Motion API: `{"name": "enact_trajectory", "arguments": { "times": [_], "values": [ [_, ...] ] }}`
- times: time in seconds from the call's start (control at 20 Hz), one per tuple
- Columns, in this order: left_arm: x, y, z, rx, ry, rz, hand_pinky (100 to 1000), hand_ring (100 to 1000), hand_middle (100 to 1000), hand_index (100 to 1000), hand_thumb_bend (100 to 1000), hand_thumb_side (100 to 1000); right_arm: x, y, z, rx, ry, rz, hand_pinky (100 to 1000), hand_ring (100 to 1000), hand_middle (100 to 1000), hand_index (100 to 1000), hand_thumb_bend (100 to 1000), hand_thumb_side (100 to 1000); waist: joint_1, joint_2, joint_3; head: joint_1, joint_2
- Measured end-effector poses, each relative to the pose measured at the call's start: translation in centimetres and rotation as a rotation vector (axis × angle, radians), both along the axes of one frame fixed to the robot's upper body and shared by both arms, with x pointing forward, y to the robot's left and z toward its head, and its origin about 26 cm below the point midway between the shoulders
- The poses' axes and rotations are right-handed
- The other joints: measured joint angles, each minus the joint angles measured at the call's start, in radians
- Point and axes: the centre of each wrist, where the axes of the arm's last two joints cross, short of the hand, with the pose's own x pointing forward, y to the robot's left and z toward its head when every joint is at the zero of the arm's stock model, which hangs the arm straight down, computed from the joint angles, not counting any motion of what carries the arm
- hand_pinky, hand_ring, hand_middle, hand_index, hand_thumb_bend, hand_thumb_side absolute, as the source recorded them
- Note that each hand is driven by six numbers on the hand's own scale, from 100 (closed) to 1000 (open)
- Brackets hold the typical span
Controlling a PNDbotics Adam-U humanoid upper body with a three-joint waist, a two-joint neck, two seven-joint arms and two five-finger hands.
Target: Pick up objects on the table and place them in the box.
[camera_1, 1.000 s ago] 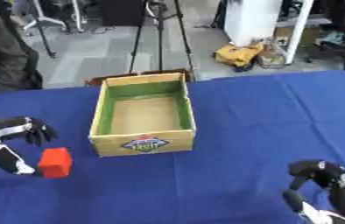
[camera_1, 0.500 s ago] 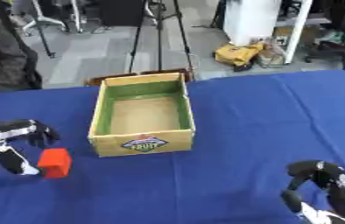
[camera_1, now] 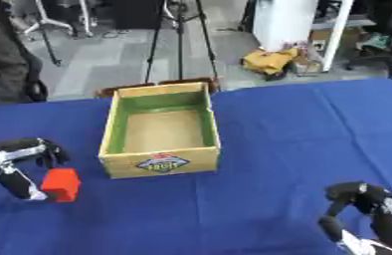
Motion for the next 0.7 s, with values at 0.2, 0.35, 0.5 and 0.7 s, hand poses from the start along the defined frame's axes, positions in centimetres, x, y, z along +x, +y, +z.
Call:
{"name": "enact_trajectory", "arguments": {
  "times": [0.2, 0.35, 0.5, 0.7],
  "values": [
    [0.04, 0.07, -0.14, 0.007, 0.002, 0.003, 706, 680, 684, 827, 577, 100, 0.01, 0.00, 0.01, 0.000, 0.000, 0.001, 743, 479, 423, 690, 531, 435, 0.000, 0.000, -0.001, 0.000, 0.000],
    [0.12, -0.10, -0.23, 0.008, 0.005, 0.000, 706, 679, 680, 824, 573, 100, 0.01, 0.01, 0.01, -0.001, 0.001, 0.001, 744, 479, 423, 690, 531, 435, 0.000, 0.000, -0.003, 0.000, 0.000],
    [0.18, -0.29, -0.19, 0.011, 0.005, -0.009, 705, 675, 672, 821, 571, 100, 0.02, 0.04, -0.01, 0.000, 0.000, 0.002, 744, 479, 423, 690, 530, 435, 0.001, 0.001, -0.005, 0.000, 0.000],
    [0.21, -0.26, -0.37, 0.019, 0.012, -0.011, 705, 673, 669, 816, 570, 100, 0.02, 0.10, -0.05, 0.003, 0.001, 0.003, 744, 479, 422, 690, 528, 436, 0.001, 0.001, -0.005, 0.000, 0.000]
  ]
}}
